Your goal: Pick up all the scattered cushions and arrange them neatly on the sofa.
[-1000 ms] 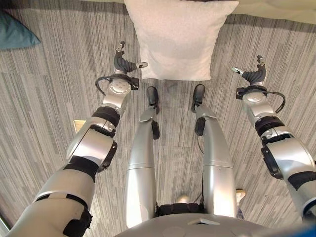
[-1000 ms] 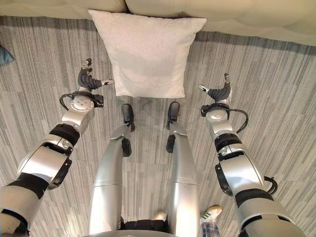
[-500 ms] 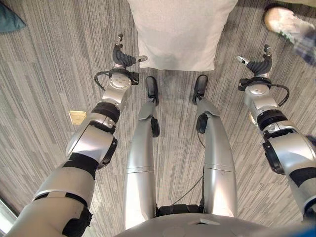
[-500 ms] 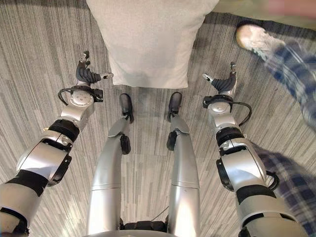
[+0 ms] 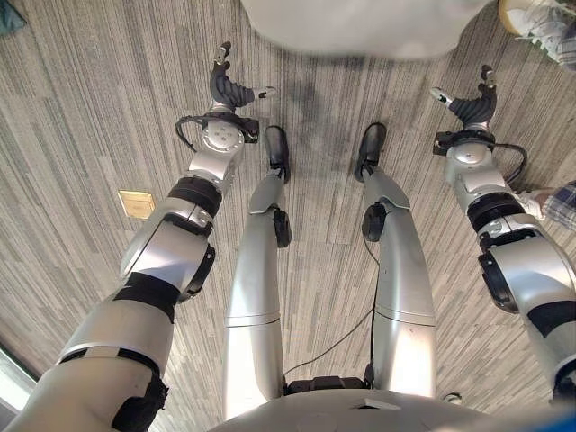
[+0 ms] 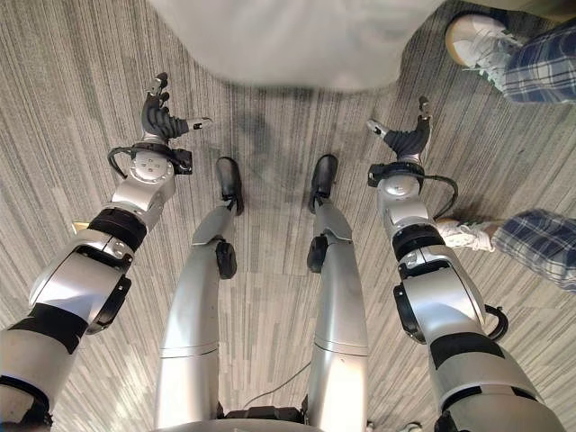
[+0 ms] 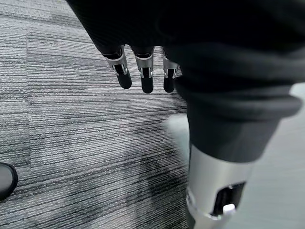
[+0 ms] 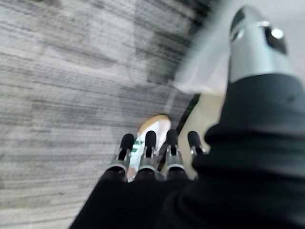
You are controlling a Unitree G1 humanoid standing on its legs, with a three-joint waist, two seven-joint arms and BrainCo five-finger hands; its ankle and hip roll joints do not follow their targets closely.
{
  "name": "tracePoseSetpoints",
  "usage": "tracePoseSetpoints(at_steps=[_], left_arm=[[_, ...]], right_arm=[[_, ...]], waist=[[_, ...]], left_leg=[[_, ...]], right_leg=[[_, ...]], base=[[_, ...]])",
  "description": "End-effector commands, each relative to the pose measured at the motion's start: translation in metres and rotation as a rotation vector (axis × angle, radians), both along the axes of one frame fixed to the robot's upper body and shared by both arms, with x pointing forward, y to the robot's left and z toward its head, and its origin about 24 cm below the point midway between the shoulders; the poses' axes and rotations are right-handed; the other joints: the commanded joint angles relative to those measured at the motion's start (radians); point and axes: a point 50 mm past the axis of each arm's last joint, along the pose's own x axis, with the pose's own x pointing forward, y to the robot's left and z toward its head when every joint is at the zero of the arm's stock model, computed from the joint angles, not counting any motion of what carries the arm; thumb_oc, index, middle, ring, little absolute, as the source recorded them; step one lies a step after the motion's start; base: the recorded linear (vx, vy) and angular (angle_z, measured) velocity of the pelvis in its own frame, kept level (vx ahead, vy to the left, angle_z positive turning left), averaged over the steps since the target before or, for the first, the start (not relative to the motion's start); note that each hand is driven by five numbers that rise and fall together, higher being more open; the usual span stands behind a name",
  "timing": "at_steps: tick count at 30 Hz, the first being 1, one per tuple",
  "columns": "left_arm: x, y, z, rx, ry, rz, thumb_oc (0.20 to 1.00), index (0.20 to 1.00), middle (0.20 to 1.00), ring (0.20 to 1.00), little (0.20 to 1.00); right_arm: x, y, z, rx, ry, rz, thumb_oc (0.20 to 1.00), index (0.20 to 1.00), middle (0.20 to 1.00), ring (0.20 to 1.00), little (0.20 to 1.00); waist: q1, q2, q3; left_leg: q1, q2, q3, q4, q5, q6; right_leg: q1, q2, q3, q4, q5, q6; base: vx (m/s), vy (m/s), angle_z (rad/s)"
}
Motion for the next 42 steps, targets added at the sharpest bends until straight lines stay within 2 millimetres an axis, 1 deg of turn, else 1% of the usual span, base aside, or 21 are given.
tracePoseSetpoints(at_steps=[1,5,10,13,14,15,16,17,18,19,22,23,24,26,27,28,30,33,39,40,42], left_arm=[[-0.016,0.006,-0.071,-0.006,0.158,0.041,1.000,1.000,1.000,1.000,1.000],[-0.021,0.000,-0.085,-0.008,0.184,0.017,1.000,1.000,1.000,1.000,1.000],[-0.033,-0.006,-0.104,-0.039,0.200,-0.027,1.000,1.000,1.000,1.000,1.000],[-0.053,-0.002,-0.144,-0.029,0.308,-0.051,1.000,1.000,1.000,1.000,1.000],[-0.066,0.001,-0.166,-0.032,0.382,-0.052,1.000,1.000,1.000,1.000,1.000],[-0.090,0.007,-0.202,-0.039,0.509,-0.050,1.000,1.000,1.000,1.000,1.000],[-0.090,0.007,-0.203,-0.038,0.510,-0.051,1.000,1.000,1.000,1.000,1.000],[-0.109,0.010,-0.227,-0.046,0.602,-0.044,1.000,1.000,1.000,1.000,1.000],[-0.119,0.013,-0.238,-0.042,0.651,-0.036,1.000,1.000,1.000,1.000,1.000],[-0.139,0.020,-0.259,-0.033,0.745,-0.016,1.000,1.000,1.000,1.000,1.000],[-0.168,0.029,-0.285,-0.025,0.872,0.013,1.000,1.000,1.000,1.000,1.000],[-0.189,0.035,-0.300,0.016,0.961,0.015,1.000,1.000,1.000,1.000,1.000],[-0.197,0.038,-0.305,0.025,0.998,0.018,1.000,1.000,1.000,1.000,1.000],[-0.197,0.038,-0.305,0.025,0.998,0.018,1.000,1.000,1.000,1.000,1.000],[-0.242,0.055,-0.328,0.061,1.161,0.048,1.000,1.000,1.000,1.000,1.000],[-0.242,0.055,-0.328,0.061,1.161,0.048,1.000,1.000,1.000,1.000,1.000],[-0.267,0.062,-0.337,0.076,1.248,0.053,1.000,1.000,1.000,1.000,1.000],[-0.277,0.062,-0.341,0.083,1.281,0.043,1.000,1.000,1.000,1.000,1.000],[-0.270,0.058,-0.339,0.089,1.261,0.011,1.000,1.000,1.000,1.000,1.000],[-0.268,0.058,-0.338,0.068,1.252,0.032,1.000,1.000,1.000,1.000,1.000],[-0.266,0.062,-0.337,0.059,1.239,0.056,1.000,1.000,1.000,1.000,1.000]], right_arm=[[-0.017,0.012,-0.070,-0.006,0.163,0.030,1.000,1.000,1.000,1.000,1.000],[-0.024,0.012,-0.086,-0.007,0.206,0.048,1.000,1.000,1.000,1.000,1.000],[-0.035,0.005,-0.102,-0.013,0.239,0.049,1.000,1.000,1.000,1.000,1.000],[-0.055,-0.005,-0.132,0.001,0.323,0.056,1.000,1.000,1.000,1.000,1.000],[-0.068,-0.008,-0.151,0.015,0.385,0.054,1.000,1.000,1.000,1.000,1.000],[-0.091,-0.010,-0.183,0.042,0.493,0.065,1.000,1.000,1.000,1.000,1.000],[-0.092,-0.010,-0.184,0.042,0.494,0.065,1.000,1.000,1.000,1.000,1.000],[-0.107,-0.008,-0.204,0.057,0.572,0.078,1.000,1.000,1.000,1.000,1.000],[-0.118,-0.009,-0.217,0.060,0.625,0.077,1.000,1.000,1.000,1.000,1.000],[-0.135,-0.010,-0.234,0.059,0.707,0.080,1.000,1.000,1.000,1.000,1.000],[-0.160,-0.016,-0.256,0.051,0.831,0.077,1.000,1.000,1.000,1.000,1.000],[-0.175,-0.019,-0.268,0.034,0.906,0.083,1.000,1.000,1.000,1.000,1.000],[-0.182,-0.022,-0.272,0.026,0.938,0.082,1.000,1.000,1.000,1.000,1.000],[-0.182,-0.022,-0.272,0.026,0.938,0.082,1.000,1.000,1.000,1.000,1.000],[-0.216,-0.031,-0.291,-0.022,1.086,0.101,1.000,1.000,1.000,1.000,1.000],[-0.216,-0.031,-0.291,-0.022,1.086,0.101,1.000,1.000,1.000,1.000,1.000],[-0.235,-0.034,-0.300,-0.080,1.181,0.133,1.000,1.000,1.000,1.000,1.000],[-0.247,-0.036,-0.305,-0.096,1.237,0.140,1.000,1.000,1.000,1.000,1.000],[-0.250,-0.036,-0.308,-0.122,1.276,0.156,1.000,1.000,1.000,1.000,1.000],[-0.247,-0.035,-0.306,-0.089,1.259,0.141,1.000,1.000,1.000,1.000,1.000],[-0.240,-0.032,-0.304,-0.074,1.230,0.139,1.000,1.000,1.000,1.000,1.000]], waist=[[-0.009,0.021,-0.205],[-0.005,0.017,-0.213],[-0.002,0.013,-0.200],[0.003,0.009,-0.197],[0.007,0.007,-0.200],[0.012,0.005,-0.201],[0.012,0.005,-0.199],[0.015,0.002,-0.197],[0.016,0.001,-0.202],[0.020,0.001,-0.204],[0.025,0.002,-0.211],[0.026,0.001,-0.227],[0.027,0.002,-0.236],[0.026,0.002,-0.237],[0.034,0.001,-0.289],[0.034,0.001,-0.287],[0.044,-0.001,-0.326],[0.052,-0.004,-0.345],[0.076,-0.013,-0.343],[0.080,-0.017,-0.338],[0.074,-0.009,-0.327]], left_leg=[[-0.019,-0.009,-0.096,0.013,-0.070,-0.032],[0.044,-0.005,-0.097,-0.044,-0.054,-0.039],[0.195,-0.002,-0.100,-0.145,-0.030,-0.061],[0.386,-0.016,-0.099,-0.252,-0.014,-0.078],[0.477,-0.023,-0.100,-0.296,-0.008,-0.084],[0.614,-0.031,-0.101,-0.357,0.003,-0.088],[0.619,-0.031,-0.101,-0.360,0.004,-0.088],[0.691,-0.034,-0.098,-0.389,0.037,-0.081],[0.732,-0.032,-0.098,-0.405,0.039,-0.082],[0.816,-0.029,-0.098,-0.435,0.039,-0.080],[0.924,-0.023,-0.097,-0.472,0.038,-0.081],[0.980,-0.016,-0.096,-0.489,0.038,-0.083],[1.006,-0.013,-0.093,-0.500,0.038,-0.082],[1.006,-0.013,-0.093,-0.500,0.038,-0.082],[1.141,0.002,-0.086,-0.539,0.024,-0.081],[1.143,0.002,-0.086,-0.540,0.025,-0.081],[1.231,0.011,-0.073,-0.570,0.012,-0.083],[1.281,0.008,-0.074,-0.576,-0.009,-0.079],[1.280,-0.015,-0.076,-0.519,-0.062,-0.054],[1.256,-0.034,-0.085,-0.504,-0.072,-0.036],[1.238,-0.039,-0.097,-0.510,-0.062,-0.017]], right_leg=[[0.069,-0.020,0.023,0.000,-0.059,0.118],[0.124,-0.015,0.014,-0.040,-0.047,0.123],[0.271,-0.016,-0.011,-0.127,-0.023,0.134],[0.443,-0.023,-0.037,-0.212,-0.003,0.142],[0.531,-0.024,-0.053,-0.258,0.005,0.144],[0.668,-0.023,-0.073,-0.320,0.016,0.148],[0.673,-0.023,-0.073,-0.322,0.016,0.148],[0.762,-0.027,-0.091,-0.372,0.048,0.143],[0.803,-0.027,-0.098,-0.386,0.048,0.145],[0.893,-0.024,-0.110,-0.416,0.046,0.145],[1.012,-0.014,-0.124,-0.463,0.041,0.146],[1.074,-0.007,-0.133,-0.482,0.038,0.146],[1.098,-0.003,-0.135,-0.494,0.038,0.146],[1.097,-0.003,-0.136,-0.494,0.038,0.146],[1.236,0.020,-0.146,-0.541,0.015,0.144],[1.239,0.020,-0.146,-0.541,0.015,0.144],[1.327,0.033,-0.156,-0.579,0.003,0.144],[1.378,0.036,-0.150,-0.606,0.003,0.147],[1.407,0.012,-0.134,-0.625,0.021,0.165],[1.369,-0.007,-0.123,-0.573,0.038,0.176],[1.287,-0.004,-0.086,-0.459,0.040,0.178]], base=[[0.00,0.000,0.00],[-0.01,-0.013,-0.03],[-0.03,-0.033,-0.03],[-0.01,-0.058,0.01],[0.00,-0.080,0.08],[0.01,-0.072,0.04],[0.00,-0.056,0.02],[0.01,-0.032,0.01],[0.09,-0.055,0.05],[0.14,-0.058,0.08],[0.15,-0.048,0.09],[0.17,-0.058,0.12],[0.12,-0.039,0.08],[0.13,-0.042,-0.04],[0.23,-0.072,-0.07],[0.29,-0.098,-0.13],[0.18,-0.060,-0.16],[0.12,-0.006,0.01],[0.06,0.093,-0.04],[0.02,0.246,-0.11],[-0.01,0.169,-0.39]])
